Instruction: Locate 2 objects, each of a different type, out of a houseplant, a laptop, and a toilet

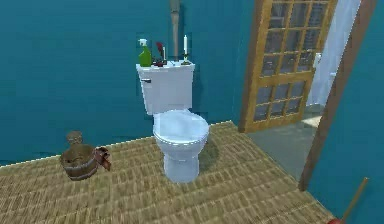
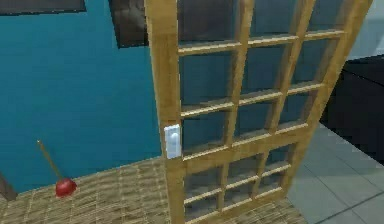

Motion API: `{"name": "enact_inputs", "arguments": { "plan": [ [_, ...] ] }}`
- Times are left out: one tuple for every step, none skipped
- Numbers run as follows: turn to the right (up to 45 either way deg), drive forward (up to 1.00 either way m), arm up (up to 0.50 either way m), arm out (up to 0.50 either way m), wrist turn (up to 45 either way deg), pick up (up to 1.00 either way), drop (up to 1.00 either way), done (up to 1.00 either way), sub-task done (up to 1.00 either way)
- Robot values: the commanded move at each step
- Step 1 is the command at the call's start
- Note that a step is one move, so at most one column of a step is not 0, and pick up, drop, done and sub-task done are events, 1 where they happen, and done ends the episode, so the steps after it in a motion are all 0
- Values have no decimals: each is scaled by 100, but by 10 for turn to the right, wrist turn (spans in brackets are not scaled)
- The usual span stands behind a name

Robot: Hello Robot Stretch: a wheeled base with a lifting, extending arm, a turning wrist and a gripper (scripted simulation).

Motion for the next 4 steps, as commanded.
{"name": "enact_inputs", "arguments": {
  "plan": [
    [0, 45, 0, 0, 0, 0, 0, 0, 0],
    [0, 0, 0, 0, 0, 0, 0, 0, 100],
    [-450, 0, 0, 0, 0, 0, 0, 0, 0],
    [-450, 0, 0, 0, 0, 0, 0, 0, 0]
  ]
}}
